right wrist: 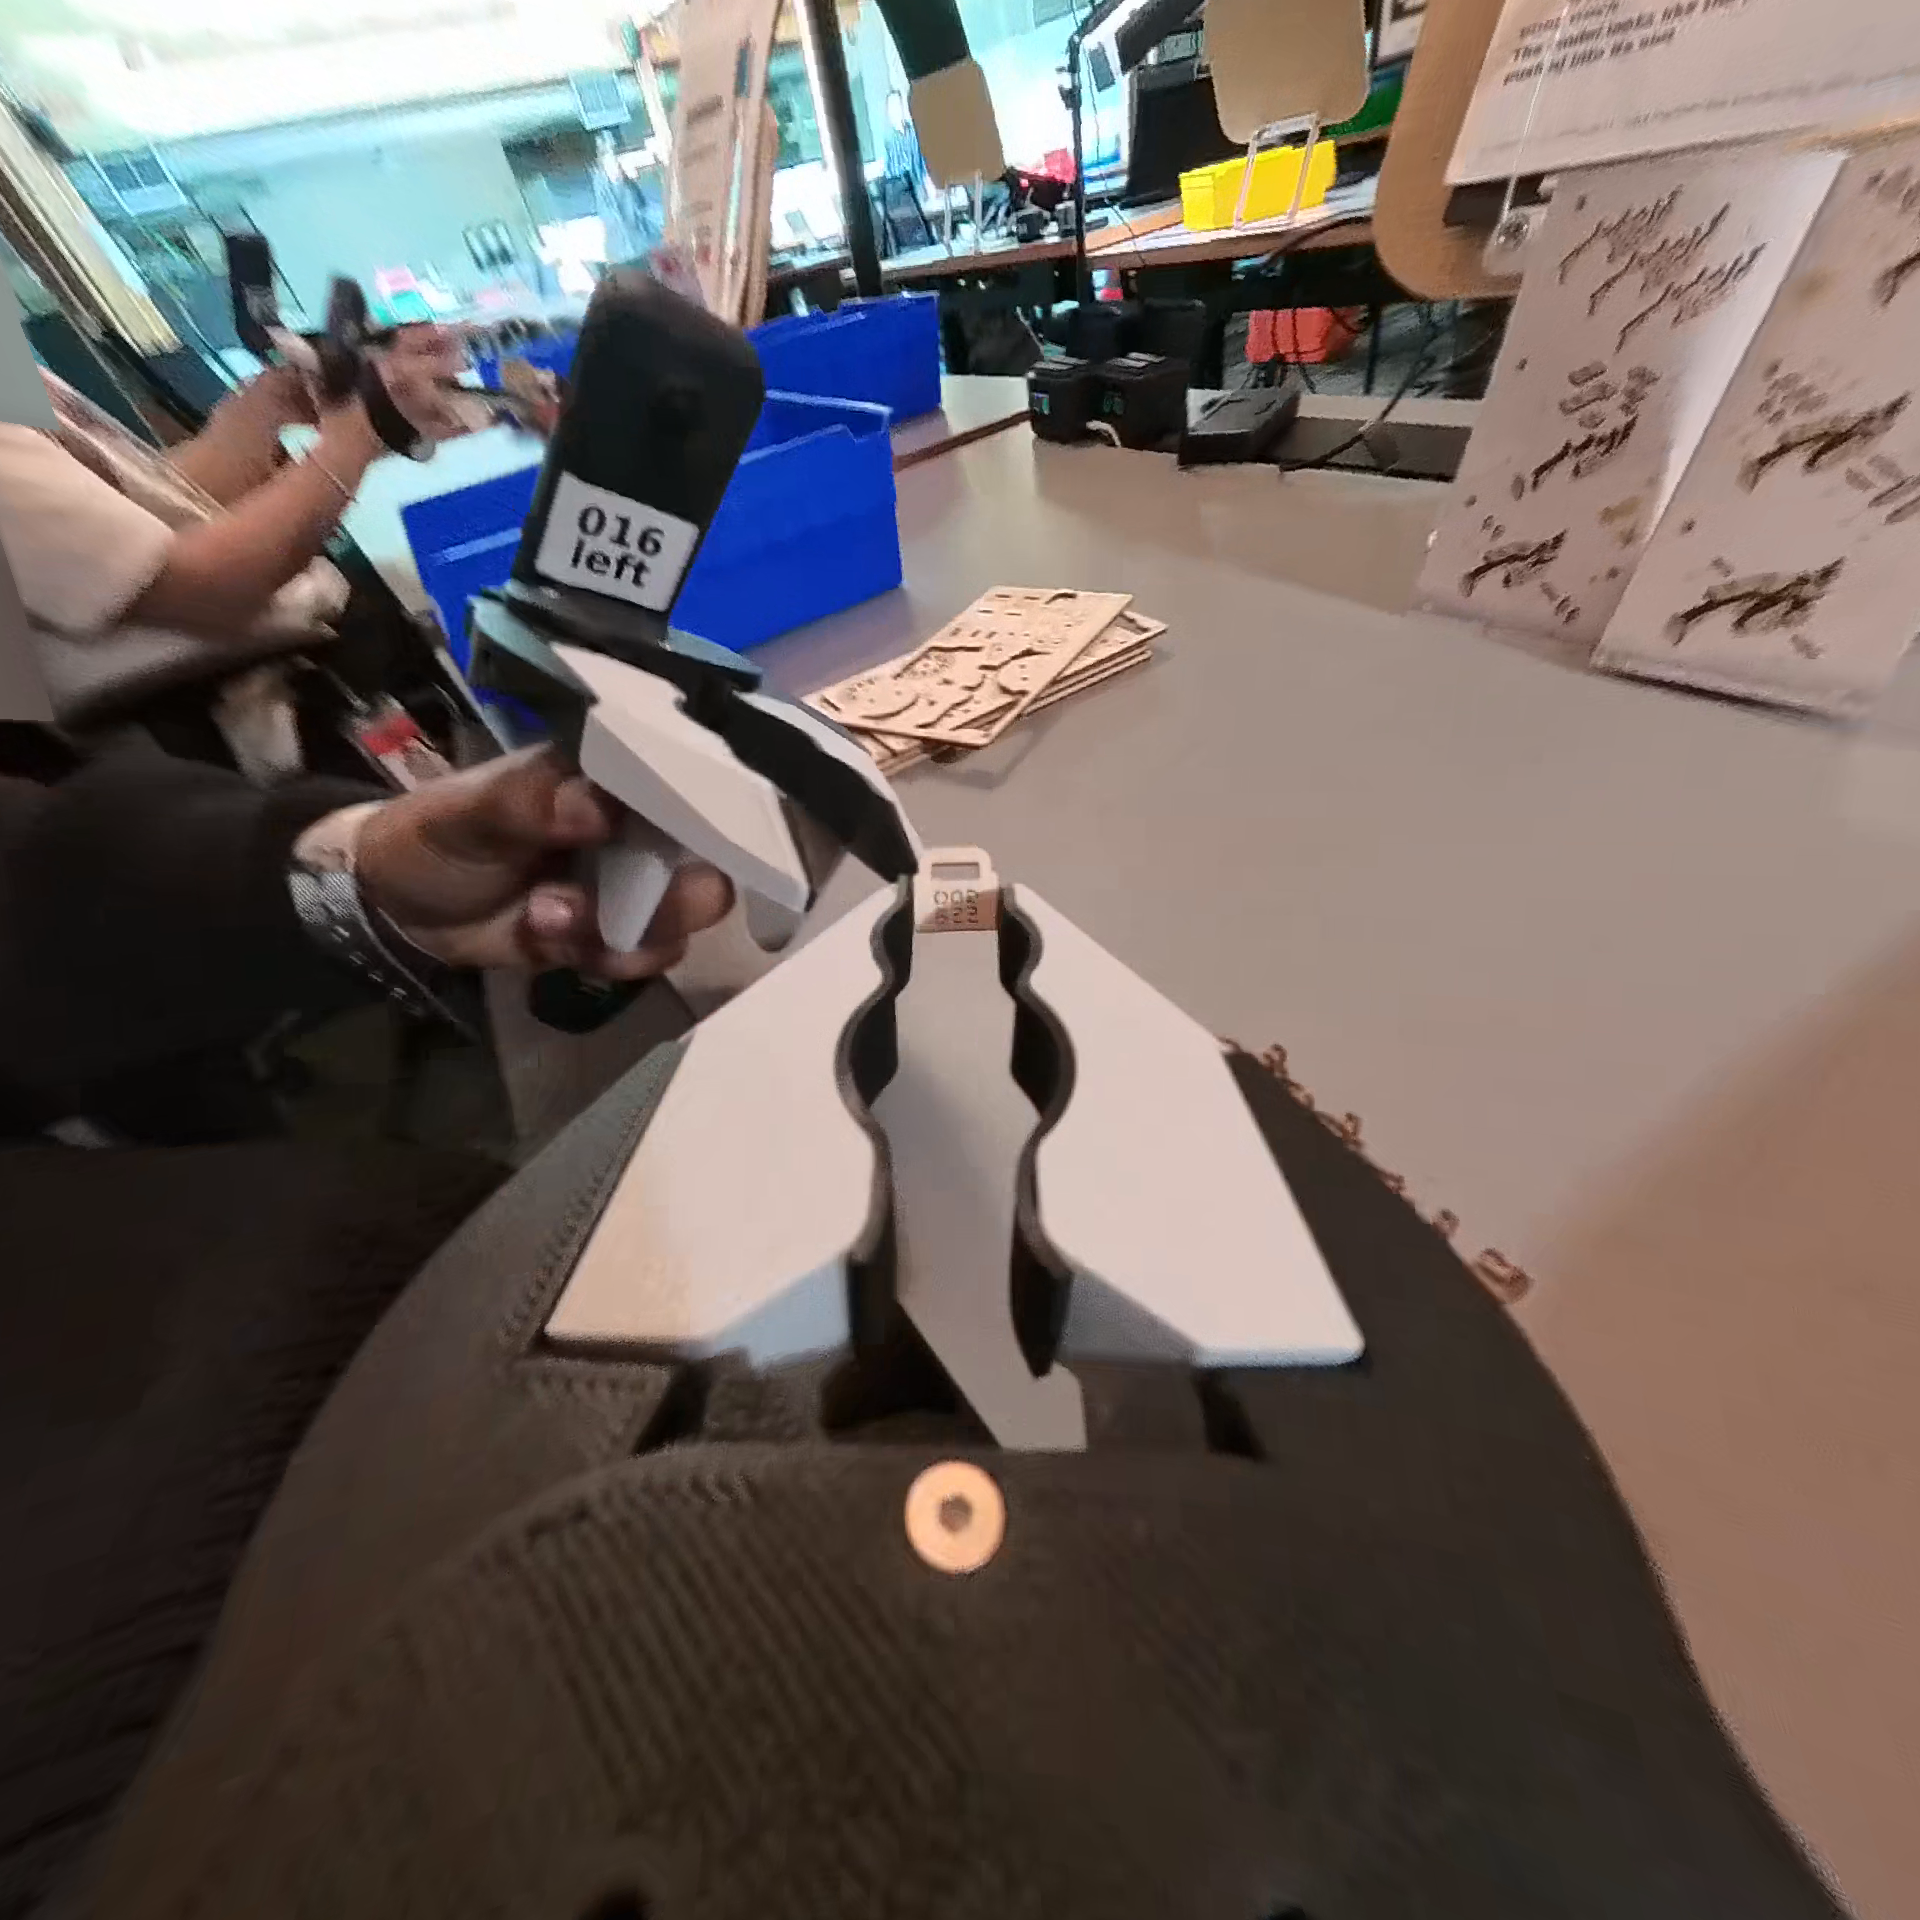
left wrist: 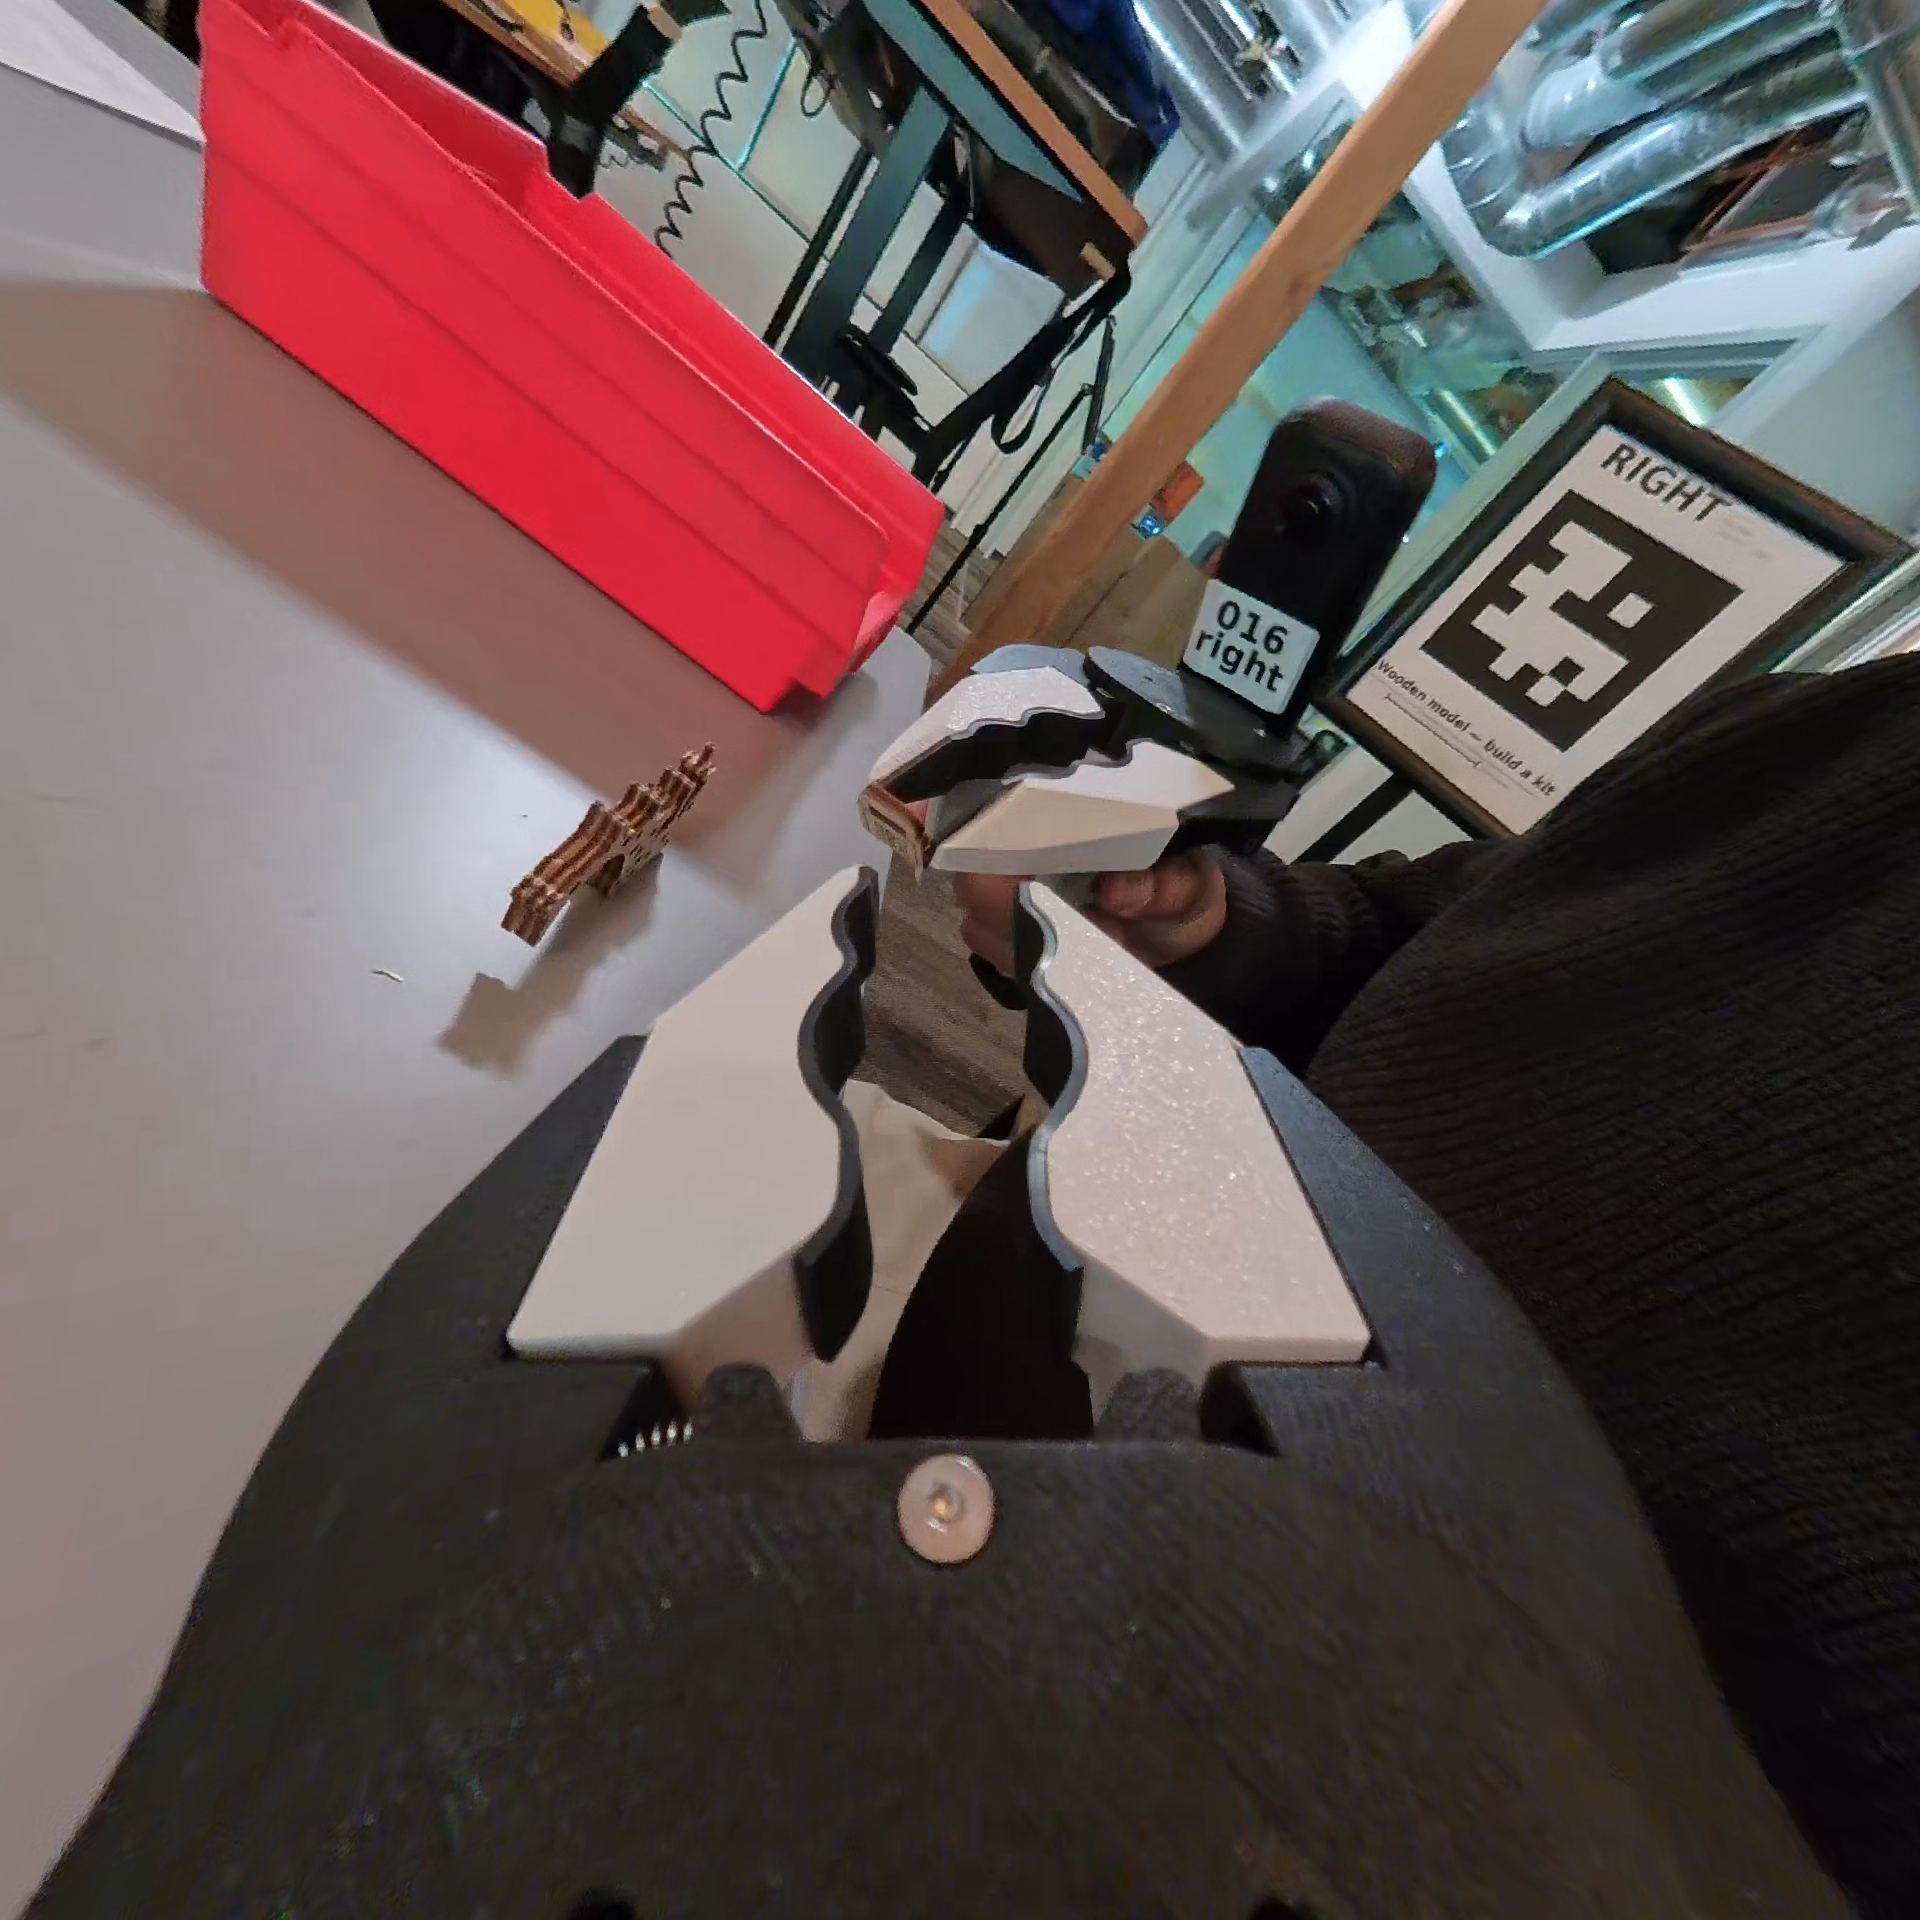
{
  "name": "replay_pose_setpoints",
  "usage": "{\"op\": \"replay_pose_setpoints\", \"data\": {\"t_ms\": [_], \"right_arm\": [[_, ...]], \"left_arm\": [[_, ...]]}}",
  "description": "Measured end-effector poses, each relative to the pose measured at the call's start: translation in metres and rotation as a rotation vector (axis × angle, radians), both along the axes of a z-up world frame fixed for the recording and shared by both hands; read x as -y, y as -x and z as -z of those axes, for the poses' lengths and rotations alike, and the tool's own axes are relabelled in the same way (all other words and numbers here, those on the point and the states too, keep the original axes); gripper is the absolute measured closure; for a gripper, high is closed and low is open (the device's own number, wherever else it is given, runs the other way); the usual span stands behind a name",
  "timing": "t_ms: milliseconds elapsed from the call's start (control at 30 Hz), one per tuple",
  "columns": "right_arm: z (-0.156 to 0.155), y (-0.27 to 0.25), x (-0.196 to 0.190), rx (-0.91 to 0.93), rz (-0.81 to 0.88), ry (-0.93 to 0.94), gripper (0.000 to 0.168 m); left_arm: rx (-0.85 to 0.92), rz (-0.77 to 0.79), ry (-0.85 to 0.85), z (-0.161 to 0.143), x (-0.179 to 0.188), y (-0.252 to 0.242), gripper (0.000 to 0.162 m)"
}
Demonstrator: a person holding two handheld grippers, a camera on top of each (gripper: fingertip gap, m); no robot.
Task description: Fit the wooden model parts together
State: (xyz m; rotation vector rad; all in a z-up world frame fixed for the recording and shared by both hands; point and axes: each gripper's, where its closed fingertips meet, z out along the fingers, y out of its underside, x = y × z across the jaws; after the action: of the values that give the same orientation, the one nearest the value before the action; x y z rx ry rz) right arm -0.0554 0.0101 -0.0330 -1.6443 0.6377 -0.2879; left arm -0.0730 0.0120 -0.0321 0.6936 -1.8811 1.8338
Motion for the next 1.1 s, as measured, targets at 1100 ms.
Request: {"op": "replay_pose_setpoints", "data": {"t_ms": [1100], "right_arm": [[0.025,-0.004,-0.01,0.342,0.038,0.358,0.156]], "left_arm": [[-0.369,0.018,0.136,0.017,-0.013,-0.02,0.162]]}}
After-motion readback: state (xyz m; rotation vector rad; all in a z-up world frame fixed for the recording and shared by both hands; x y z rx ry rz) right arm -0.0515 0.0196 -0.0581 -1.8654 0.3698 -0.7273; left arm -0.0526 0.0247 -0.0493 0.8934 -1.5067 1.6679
